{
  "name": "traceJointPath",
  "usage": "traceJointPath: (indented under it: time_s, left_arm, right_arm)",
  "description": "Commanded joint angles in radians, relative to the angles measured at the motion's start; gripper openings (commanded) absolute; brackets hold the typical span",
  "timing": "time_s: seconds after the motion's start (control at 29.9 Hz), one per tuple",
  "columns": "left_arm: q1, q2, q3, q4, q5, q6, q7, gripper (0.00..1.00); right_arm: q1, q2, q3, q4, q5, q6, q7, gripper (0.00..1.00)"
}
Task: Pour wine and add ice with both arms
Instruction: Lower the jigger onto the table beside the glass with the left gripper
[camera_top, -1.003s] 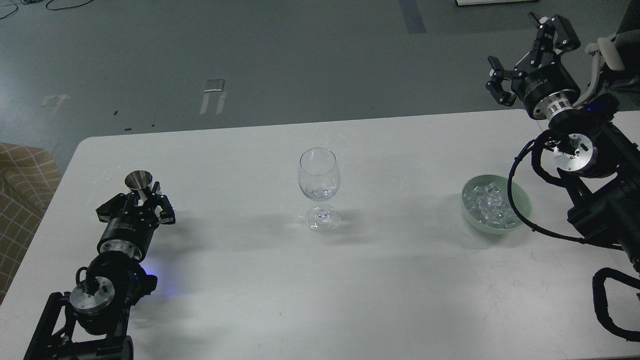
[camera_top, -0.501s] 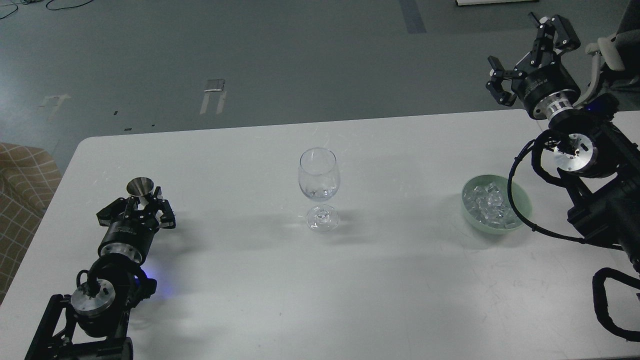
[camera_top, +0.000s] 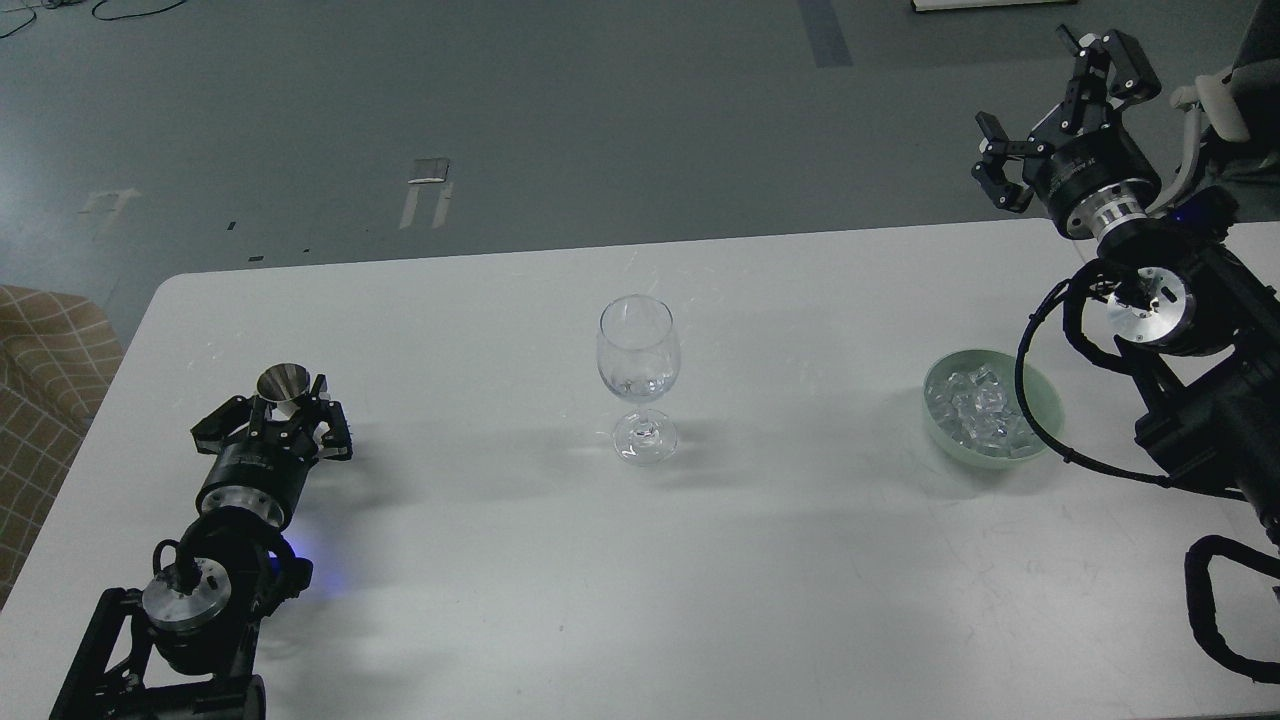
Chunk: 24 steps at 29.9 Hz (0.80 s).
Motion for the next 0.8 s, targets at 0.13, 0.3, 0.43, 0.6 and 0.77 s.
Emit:
traceJointPath:
  time_s: [0.13, 0.3, 0.43, 0.6, 0.77]
  left_arm:
    - [0.002, 0.003, 0.003, 0.001, 0.002, 0.0, 0.003, 0.4]
    - [0.002, 0.005, 0.003, 0.001, 0.003, 0.0, 0.011, 0.45]
    - [0.002, 0.008, 0.003, 0.001, 0.003, 0.0, 0.012, 0.49]
    - [0.0, 0.008, 0.005, 0.001, 0.003, 0.0, 0.014, 0.56]
    - [0.0, 0.009, 0.008, -0.001, 0.003, 0.002, 0.014, 0.64]
  right_arm:
    - [-0.005, 0.0, 0.001, 0.002, 0.0, 0.0, 0.001, 1.0]
    - [-0.005, 0.0, 0.001, 0.002, 0.0, 0.0, 0.0, 1.0]
    - [-0.005, 0.0, 0.001, 0.0, 0.0, 0.0, 0.001, 1.0]
    - [-0.005, 0.0, 0.003, 0.0, 0.0, 0.0, 0.0, 1.0]
    - [-0.005, 0.0, 0.003, 0.002, 0.0, 0.0, 0.001, 1.0]
